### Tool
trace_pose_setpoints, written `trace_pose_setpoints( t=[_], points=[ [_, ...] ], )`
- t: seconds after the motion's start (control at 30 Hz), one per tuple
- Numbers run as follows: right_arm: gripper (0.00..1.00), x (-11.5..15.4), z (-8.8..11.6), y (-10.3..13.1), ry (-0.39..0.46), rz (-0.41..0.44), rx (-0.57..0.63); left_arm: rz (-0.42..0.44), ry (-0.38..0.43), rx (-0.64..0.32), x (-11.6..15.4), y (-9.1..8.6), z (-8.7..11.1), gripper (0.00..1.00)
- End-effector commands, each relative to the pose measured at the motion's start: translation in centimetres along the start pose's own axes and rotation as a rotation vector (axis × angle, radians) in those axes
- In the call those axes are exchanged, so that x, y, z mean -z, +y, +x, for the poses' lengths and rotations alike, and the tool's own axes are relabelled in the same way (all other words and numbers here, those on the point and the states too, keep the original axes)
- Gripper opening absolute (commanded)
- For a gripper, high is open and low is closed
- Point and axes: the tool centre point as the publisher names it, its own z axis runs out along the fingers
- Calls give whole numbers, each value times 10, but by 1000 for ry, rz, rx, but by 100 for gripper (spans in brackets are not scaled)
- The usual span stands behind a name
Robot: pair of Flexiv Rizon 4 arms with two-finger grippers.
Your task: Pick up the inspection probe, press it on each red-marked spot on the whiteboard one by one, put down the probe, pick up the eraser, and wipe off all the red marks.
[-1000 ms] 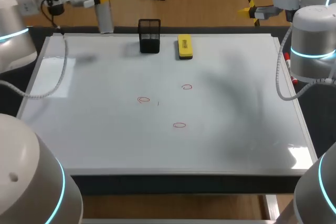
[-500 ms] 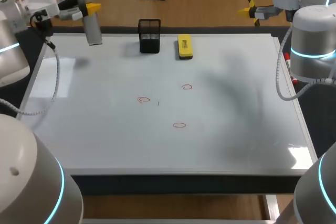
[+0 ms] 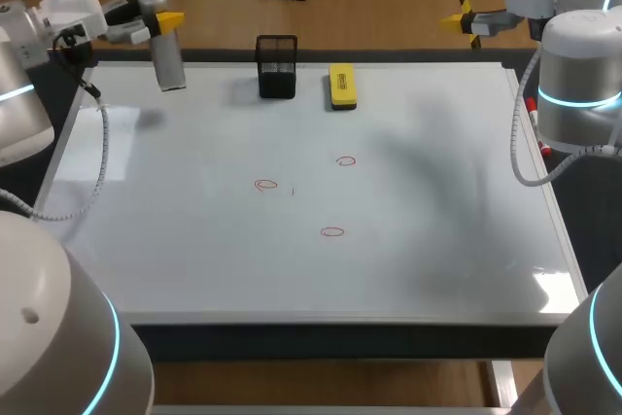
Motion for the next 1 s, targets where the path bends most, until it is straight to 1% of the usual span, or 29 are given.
trace_pose_setpoints(
  t=[0.03,0.07,0.1,0.2,0.27,0.47,0.57,0.6,0.63,0.67,0.77,0.87,0.97,1.0],
  points=[
    [100,0,-1,0,1,1,0,0,-3,-1,0,-1,1,0],
    [100,0,-1,0,1,1,0,0,-3,-1,0,-1,1,0],
    [100,-3,-2,-2,29,29,18,0,-3,-1,0,-1,1,0],
    [100,-16,0,-9,147,96,49,0,-3,-1,0,-1,1,0],
    [100,-26,4,-13,234,135,80,0,-3,-1,0,-1,1,0],
    [100,-59,22,-21,450,288,241,0,-3,-1,0,-1,1,0],
    [100,-77,37,-25,596,412,399,0,-3,-1,0,-1,1,0],
    [100,-82,42,-27,637,470,461,0,-3,-1,0,-1,1,0],
    [100,-87,46,-28,666,531,531,0,-3,-1,0,-1,1,0],
    [100,-91,50,-29,690,572,593,0,-3,-1,0,-1,1,0],
    [100,-102,60,-29,768,616,682,0,-3,-1,0,-1,1,0],
    [100,-114,69,-31,816,671,797,0,-3,-1,0,-1,1,0],
    [100,-123,78,-33,856,701,908,0,-3,-1,0,-1,1,0],
    [100,-126,81,-34,863,723,958,0,-3,-1,0,-1,1,0]
  ],
)
